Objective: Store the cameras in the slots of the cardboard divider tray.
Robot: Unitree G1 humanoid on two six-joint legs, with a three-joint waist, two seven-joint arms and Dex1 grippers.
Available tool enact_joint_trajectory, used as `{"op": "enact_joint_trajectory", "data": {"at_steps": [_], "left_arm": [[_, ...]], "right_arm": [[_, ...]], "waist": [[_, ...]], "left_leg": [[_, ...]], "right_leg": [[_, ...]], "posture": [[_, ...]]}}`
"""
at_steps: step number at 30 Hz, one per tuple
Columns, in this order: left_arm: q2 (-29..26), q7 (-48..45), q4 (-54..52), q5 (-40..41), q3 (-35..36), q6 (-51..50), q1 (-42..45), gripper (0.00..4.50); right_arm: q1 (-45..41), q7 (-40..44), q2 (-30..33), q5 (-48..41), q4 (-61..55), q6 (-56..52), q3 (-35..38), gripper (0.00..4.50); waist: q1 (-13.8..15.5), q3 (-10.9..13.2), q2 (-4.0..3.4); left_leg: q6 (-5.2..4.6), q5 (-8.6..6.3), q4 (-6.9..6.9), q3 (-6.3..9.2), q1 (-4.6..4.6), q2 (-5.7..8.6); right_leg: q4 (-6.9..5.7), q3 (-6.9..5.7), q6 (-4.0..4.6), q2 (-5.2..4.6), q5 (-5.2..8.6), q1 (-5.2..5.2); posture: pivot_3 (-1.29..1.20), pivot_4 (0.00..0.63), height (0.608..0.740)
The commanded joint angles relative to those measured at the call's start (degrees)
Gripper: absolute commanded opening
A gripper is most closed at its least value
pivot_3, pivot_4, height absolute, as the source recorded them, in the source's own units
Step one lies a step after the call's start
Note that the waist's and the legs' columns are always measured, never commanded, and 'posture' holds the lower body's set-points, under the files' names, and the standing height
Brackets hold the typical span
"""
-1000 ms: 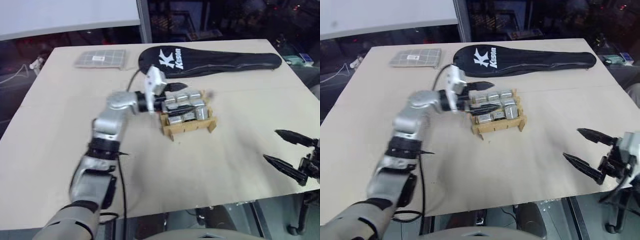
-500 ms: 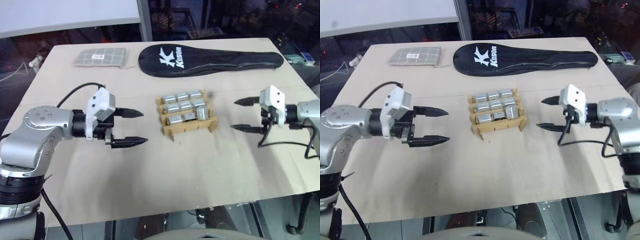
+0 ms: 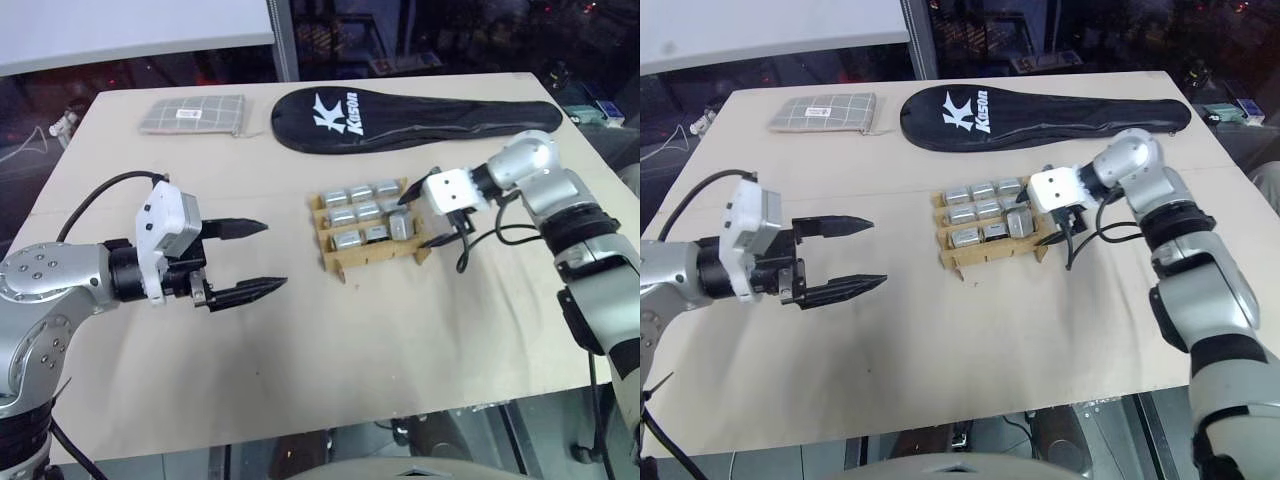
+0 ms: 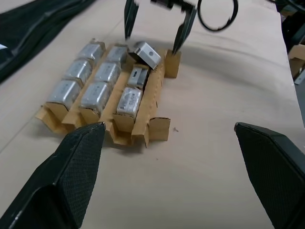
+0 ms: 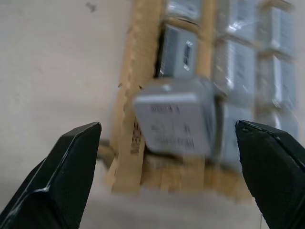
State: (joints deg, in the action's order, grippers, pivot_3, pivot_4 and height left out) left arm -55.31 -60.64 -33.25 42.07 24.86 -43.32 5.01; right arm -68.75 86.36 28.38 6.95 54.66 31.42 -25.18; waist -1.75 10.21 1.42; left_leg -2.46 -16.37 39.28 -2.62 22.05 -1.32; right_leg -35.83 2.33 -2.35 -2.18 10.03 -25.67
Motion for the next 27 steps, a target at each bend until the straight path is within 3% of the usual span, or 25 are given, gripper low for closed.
{"op": "enact_joint_trajectory", "data": {"at_steps": [1,15,16,20,21,27], "left_arm": [[-0.20,1.93,-3.32,2.22,3.72,-0.21,-1.71,4.49],[-0.66,5.43,-5.29,4.32,4.97,0.57,-4.59,4.49],[-0.64,5.49,-5.36,4.29,4.94,0.66,-4.70,4.50],[-0.58,5.73,-5.51,4.35,4.78,1.02,-5.08,4.50],[-0.55,5.82,-5.53,4.39,4.61,1.06,-5.05,4.50],[-0.58,5.74,-4.62,4.21,3.07,1.57,-4.05,4.50]], "right_arm": [[-5.11,-2.51,-1.34,4.80,5.50,7.20,-1.43,4.50],[-11.36,-7.81,-5.48,14.60,15.43,13.20,-4.32,4.50],[-11.52,-7.72,-5.71,14.80,15.65,13.33,-4.26,3.93],[-11.80,-7.07,-6.12,14.87,16.06,13.75,-3.72,2.40],[-11.86,-6.96,-6.08,14.80,16.10,13.81,-3.59,2.18],[-12.07,-4.57,-5.79,12.72,15.71,12.13,-1.76,2.09]], "waist": [[-0.23,0.01,-0.01],[-0.74,0.02,-0.03],[-0.75,0.01,-0.03],[-1.61,0.00,-0.02],[-1.82,0.01,-0.03],[-2.03,0.02,-0.05]], "left_leg": [[0.05,0.03,0.00,0.00,-0.01,0.00],[0.19,0.11,-0.04,0.08,-0.17,0.03],[0.19,0.11,-0.04,0.08,-0.17,0.03],[0.13,0.07,-0.04,0.04,-0.31,0.01],[0.12,0.07,-0.03,0.05,-0.31,0.01],[0.14,0.08,-0.06,0.14,-0.29,0.01]], "right_leg": [[0.00,0.00,0.00,-0.01,0.00,0.00],[-0.14,0.02,0.10,0.01,-0.05,0.04],[-0.14,0.02,0.10,0.02,-0.06,0.04],[-0.16,0.12,0.13,0.04,-0.08,0.12],[-0.16,0.12,0.14,0.05,-0.09,0.11],[-0.33,0.08,0.16,0.08,-0.09,0.03]], "posture": [[0.00,0.150,0.740],[0.00,0.150,0.740],[0.00,0.150,0.740],[0.00,0.150,0.740],[0.00,0.150,0.740],[0.00,0.150,0.740]]}}
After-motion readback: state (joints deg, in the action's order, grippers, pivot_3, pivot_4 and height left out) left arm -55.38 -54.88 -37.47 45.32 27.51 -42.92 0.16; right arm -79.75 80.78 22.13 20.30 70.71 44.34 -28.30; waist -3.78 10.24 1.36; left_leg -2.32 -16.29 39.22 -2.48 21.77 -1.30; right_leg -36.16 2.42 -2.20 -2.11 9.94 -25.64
